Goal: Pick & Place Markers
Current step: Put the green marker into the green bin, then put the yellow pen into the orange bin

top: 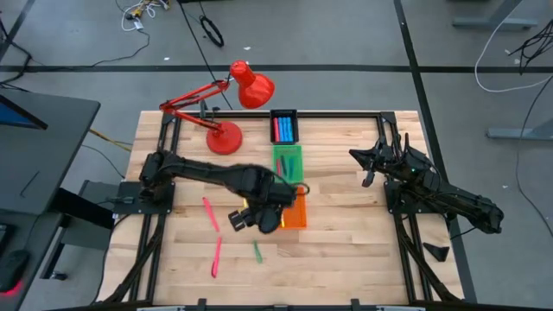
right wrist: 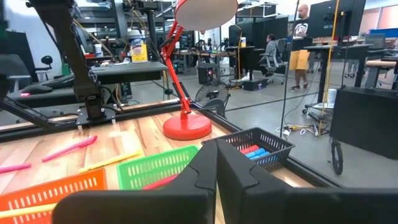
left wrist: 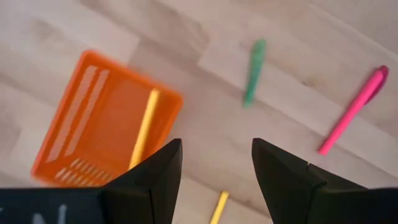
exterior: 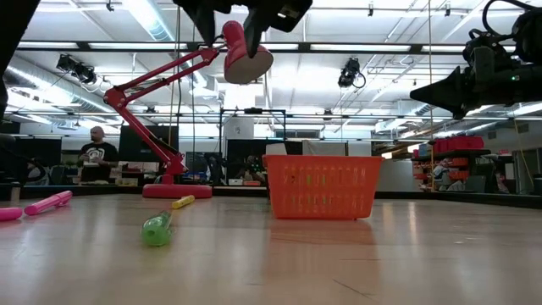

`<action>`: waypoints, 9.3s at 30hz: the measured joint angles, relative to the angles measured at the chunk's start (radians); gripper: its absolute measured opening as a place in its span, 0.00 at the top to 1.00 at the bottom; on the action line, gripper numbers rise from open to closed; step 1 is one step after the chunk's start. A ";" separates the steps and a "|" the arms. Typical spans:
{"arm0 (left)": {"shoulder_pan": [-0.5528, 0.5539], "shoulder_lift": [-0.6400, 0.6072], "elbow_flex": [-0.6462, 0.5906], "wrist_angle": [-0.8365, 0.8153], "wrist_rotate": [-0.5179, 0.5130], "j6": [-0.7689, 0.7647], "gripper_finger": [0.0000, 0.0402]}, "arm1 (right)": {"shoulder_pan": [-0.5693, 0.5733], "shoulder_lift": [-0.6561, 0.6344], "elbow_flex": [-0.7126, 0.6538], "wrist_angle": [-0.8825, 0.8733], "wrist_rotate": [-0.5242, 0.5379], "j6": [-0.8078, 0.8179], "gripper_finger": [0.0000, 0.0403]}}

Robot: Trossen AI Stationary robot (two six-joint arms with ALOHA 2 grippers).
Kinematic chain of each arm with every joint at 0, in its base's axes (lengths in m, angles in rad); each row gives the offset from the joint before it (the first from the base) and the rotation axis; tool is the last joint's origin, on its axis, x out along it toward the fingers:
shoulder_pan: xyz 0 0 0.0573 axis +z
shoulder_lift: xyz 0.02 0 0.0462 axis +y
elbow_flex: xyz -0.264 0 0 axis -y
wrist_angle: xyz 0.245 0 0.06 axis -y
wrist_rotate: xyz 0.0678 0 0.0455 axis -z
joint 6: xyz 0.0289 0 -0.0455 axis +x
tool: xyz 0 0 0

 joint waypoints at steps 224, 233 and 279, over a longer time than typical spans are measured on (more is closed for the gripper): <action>0.411 0.320 0.142 0.166 -0.243 -2.049 0.91 | 0.000 0.000 0.000 0.000 0.001 0.000 0.97; 0.395 0.397 0.141 0.243 -0.227 -2.049 0.91 | 0.000 0.000 0.000 0.000 0.000 0.000 0.97; 0.374 0.274 -0.011 0.578 -0.299 -1.892 0.46 | 0.000 0.000 0.000 0.000 0.000 0.000 0.97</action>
